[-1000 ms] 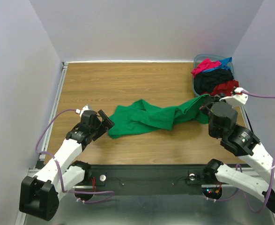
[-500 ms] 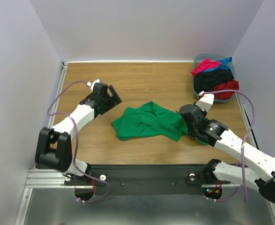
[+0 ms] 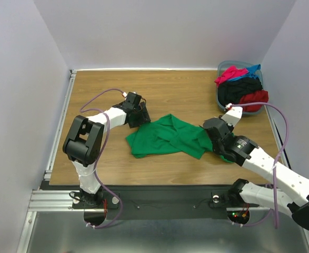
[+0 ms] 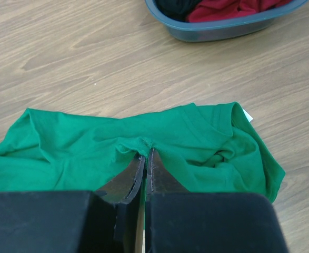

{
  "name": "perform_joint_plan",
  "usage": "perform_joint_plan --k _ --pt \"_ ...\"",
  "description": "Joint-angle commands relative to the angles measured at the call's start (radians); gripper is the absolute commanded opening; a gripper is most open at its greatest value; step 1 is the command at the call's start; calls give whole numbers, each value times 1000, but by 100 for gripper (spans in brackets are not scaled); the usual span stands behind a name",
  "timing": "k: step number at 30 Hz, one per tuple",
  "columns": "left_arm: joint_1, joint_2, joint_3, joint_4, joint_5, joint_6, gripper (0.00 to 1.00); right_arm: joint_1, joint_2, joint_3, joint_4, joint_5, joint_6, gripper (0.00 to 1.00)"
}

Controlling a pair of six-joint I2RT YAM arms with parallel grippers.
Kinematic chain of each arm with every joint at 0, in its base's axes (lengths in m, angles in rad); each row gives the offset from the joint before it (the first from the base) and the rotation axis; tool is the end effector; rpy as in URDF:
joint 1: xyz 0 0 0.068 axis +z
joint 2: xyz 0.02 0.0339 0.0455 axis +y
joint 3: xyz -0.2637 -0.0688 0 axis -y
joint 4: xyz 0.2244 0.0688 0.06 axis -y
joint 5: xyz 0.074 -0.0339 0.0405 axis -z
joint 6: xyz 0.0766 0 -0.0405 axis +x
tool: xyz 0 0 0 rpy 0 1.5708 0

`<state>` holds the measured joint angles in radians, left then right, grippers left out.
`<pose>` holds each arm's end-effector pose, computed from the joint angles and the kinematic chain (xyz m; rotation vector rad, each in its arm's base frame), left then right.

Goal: Fold and stack the t-shirts
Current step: Flatten the tshirt out

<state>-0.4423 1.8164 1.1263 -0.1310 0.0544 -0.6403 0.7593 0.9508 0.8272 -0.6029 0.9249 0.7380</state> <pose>0.3578 -0.1741 0.1626 -0.2177 2.4590 -0.5580 0.1775 0.0841 0.2802 0.4128 1.9405 -0.1152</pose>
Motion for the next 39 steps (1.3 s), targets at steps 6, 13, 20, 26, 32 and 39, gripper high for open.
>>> perform_joint_plan --k 6,13,20,26,32,39 --pt "-36 -37 41 7 21 8 6 -8 8 3 11 18 18 0" --pt "-52 -256 1 5 -43 10 0 -11 14 76 11 55 -20 0" --pt "-56 -668 -28 -16 -165 19 0 -12 -40 372 11 179 -158 0" --pt "-58 -925 81 -151 -391 27 0 -12 -47 639 11 256 -292 0" --pt "-58 -996 199 -239 -540 14 0 -12 2 826 14 239 -402 0" --pt "-56 -953 250 -295 -672 -4 0 -12 118 912 15 299 -482 0"
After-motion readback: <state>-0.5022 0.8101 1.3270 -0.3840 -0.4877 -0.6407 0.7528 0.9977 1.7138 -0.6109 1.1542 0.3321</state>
